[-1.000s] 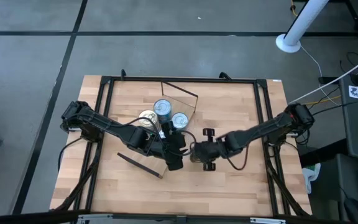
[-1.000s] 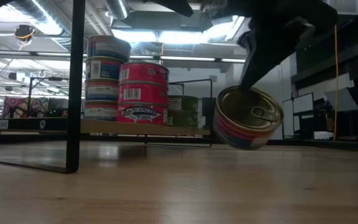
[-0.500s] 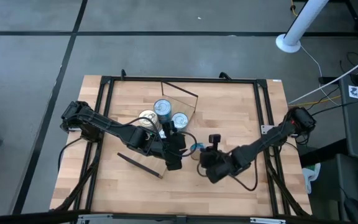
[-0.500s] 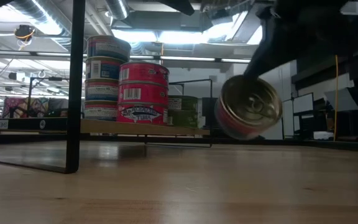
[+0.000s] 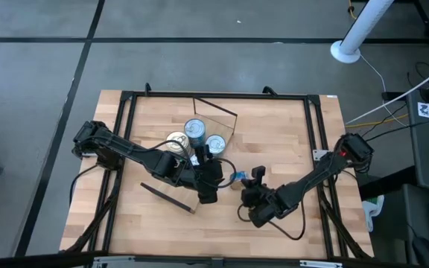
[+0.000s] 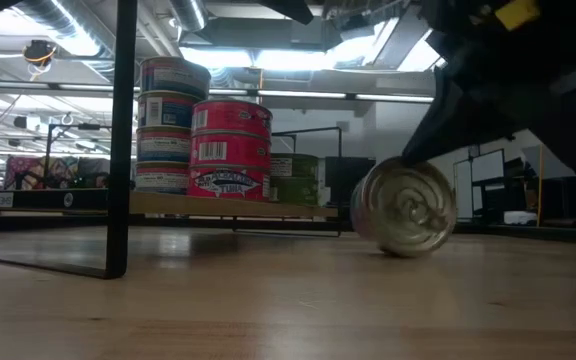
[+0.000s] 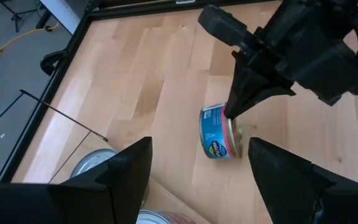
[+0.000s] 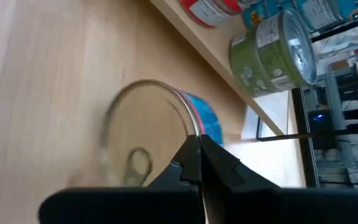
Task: Stack canned seafood by type on shelf
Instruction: Stack the blue tuna can on top of the blue tuna can on the shelf
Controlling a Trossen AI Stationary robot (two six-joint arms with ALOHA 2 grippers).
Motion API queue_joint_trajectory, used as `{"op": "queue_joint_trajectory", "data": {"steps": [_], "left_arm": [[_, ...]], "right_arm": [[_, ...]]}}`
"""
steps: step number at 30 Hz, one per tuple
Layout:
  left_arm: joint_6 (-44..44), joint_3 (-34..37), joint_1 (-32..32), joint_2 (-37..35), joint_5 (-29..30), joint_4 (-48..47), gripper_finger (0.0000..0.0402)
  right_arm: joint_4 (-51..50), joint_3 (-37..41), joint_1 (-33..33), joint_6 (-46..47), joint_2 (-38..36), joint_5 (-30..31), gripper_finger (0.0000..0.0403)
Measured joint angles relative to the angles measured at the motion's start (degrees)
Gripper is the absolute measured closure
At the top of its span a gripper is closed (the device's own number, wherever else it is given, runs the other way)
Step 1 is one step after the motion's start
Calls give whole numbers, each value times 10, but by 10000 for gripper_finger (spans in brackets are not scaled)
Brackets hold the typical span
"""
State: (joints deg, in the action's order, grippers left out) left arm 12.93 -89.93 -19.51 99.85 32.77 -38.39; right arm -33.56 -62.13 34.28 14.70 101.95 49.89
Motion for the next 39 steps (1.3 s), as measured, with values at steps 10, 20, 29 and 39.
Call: {"op": "queue_joint_trajectory", "data": {"steps": [10, 20, 29, 39], "left_arm": [[0, 0, 0, 0, 0, 0, 139], [1, 0, 0, 0, 0, 0, 139], [1, 0, 0, 0, 0, 0, 139], [1, 0, 0, 0, 0, 0, 139]], "right_arm": [[7, -1, 6, 0, 14, 1, 400], [5, -34, 6, -33, 14, -86, 326], [-2, -67, 6, -36, 15, -109, 217], [-68, -94, -19, 95, 15, -164, 158]]}}
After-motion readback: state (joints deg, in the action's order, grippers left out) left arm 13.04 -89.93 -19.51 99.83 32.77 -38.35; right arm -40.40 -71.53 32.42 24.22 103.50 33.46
